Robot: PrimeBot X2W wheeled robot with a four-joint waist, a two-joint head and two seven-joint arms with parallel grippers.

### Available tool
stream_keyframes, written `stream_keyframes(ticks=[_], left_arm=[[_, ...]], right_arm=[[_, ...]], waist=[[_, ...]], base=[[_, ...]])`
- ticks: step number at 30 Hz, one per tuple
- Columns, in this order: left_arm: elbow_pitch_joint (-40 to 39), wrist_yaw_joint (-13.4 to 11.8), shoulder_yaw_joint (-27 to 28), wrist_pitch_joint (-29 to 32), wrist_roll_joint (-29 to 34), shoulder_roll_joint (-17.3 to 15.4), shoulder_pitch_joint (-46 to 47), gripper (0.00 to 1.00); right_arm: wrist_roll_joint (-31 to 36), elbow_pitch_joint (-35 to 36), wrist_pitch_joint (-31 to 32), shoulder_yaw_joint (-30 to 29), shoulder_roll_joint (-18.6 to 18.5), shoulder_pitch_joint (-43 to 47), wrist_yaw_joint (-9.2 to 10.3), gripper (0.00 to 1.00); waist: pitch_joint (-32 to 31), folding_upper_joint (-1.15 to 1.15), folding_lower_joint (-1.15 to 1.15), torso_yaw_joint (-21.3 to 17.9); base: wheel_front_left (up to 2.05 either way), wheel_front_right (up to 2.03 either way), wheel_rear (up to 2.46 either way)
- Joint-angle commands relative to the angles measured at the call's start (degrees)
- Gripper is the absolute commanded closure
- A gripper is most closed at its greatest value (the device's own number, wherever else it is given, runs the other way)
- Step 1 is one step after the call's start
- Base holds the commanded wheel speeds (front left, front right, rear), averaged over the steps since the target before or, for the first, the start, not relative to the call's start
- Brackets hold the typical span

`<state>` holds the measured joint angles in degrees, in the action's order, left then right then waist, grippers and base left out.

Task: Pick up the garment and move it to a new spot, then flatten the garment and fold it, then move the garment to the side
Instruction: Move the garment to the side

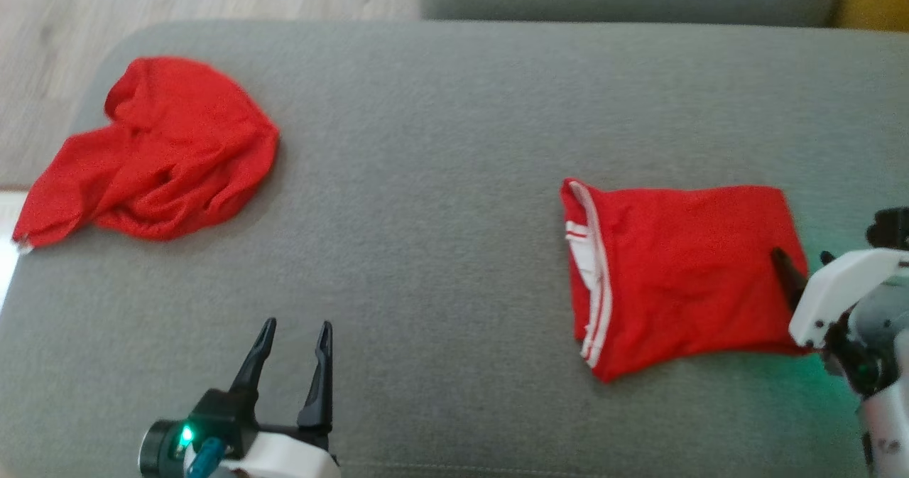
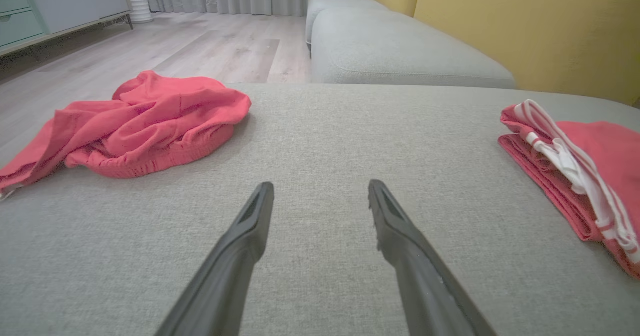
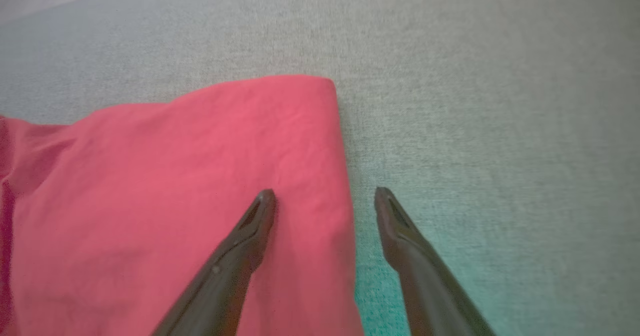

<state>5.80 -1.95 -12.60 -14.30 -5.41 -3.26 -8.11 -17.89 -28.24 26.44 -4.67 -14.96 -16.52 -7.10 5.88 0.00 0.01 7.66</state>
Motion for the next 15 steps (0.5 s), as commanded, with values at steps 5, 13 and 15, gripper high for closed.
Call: stream_keyframes(ticks=[5, 13, 15], left_arm=[[-1.7, -0.1, 1.5, -0.7, 0.5, 0.4, 3.4, 0.0], [-3.1, -0.1, 2.5, -0.7, 0.7, 0.4, 4.1, 0.0], [-3.8, 0.4, 2.6, -0.7, 1.2, 0.4, 4.9, 0.0]], right_arm=[[-1.1, -3.5, 3.0, -2.5, -0.1, -5.7, -0.39, 1.0], [-2.3, -2.3, 0.9, -3.8, -0.7, -11.9, -0.39, 1.0], [-0.2, -2.3, -1.1, -5.0, -1.8, -14.9, -0.39, 1.0]], waist=[[2.8, 0.0, -0.01, 3.1], [6.2, 0.0, -0.01, -0.6], [8.2, 0.0, -0.01, -2.3]], base=[[0.0, 0.0, 0.0], [0.0, 0.0, 0.0], [0.0, 0.0, 0.0]])
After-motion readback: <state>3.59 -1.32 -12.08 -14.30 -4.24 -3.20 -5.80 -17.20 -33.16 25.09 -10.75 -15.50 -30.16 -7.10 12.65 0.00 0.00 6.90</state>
